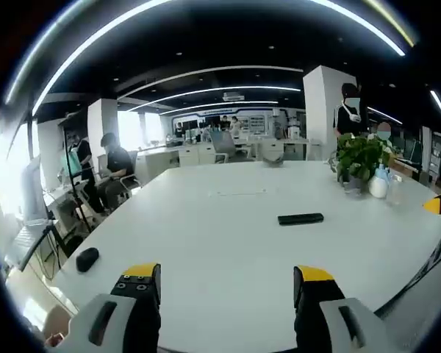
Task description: Press the specified remote control buttons in sequence, fully releasing each button before pressing the next.
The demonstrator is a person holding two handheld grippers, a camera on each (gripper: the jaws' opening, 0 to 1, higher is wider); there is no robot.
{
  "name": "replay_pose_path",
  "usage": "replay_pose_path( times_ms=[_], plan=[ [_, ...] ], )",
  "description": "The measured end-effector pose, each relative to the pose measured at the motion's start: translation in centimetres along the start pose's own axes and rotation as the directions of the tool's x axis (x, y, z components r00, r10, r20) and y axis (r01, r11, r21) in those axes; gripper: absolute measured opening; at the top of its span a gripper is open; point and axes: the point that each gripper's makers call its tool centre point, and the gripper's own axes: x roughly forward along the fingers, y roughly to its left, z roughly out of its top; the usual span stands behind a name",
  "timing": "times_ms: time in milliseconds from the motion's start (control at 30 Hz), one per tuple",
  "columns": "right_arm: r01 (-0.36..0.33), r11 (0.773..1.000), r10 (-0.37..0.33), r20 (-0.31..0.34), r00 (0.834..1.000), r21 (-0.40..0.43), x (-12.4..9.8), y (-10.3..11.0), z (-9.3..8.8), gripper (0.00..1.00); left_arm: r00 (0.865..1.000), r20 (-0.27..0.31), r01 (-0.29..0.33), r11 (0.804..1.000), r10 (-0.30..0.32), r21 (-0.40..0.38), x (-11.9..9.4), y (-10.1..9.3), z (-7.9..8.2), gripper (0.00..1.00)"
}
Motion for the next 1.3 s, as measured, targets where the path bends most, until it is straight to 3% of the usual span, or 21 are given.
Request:
replay_pose_path(
  times_ms=[1300],
  plan=[
    [-0.008,1.0,0.007,-0.026,1.0,-0.027,0.18,0.18,-0.43,0.6,1.0,-0.003,0.007,1.0,-0.007,-0.003,0.13,-0.02,-0.03,0.75]
  ],
)
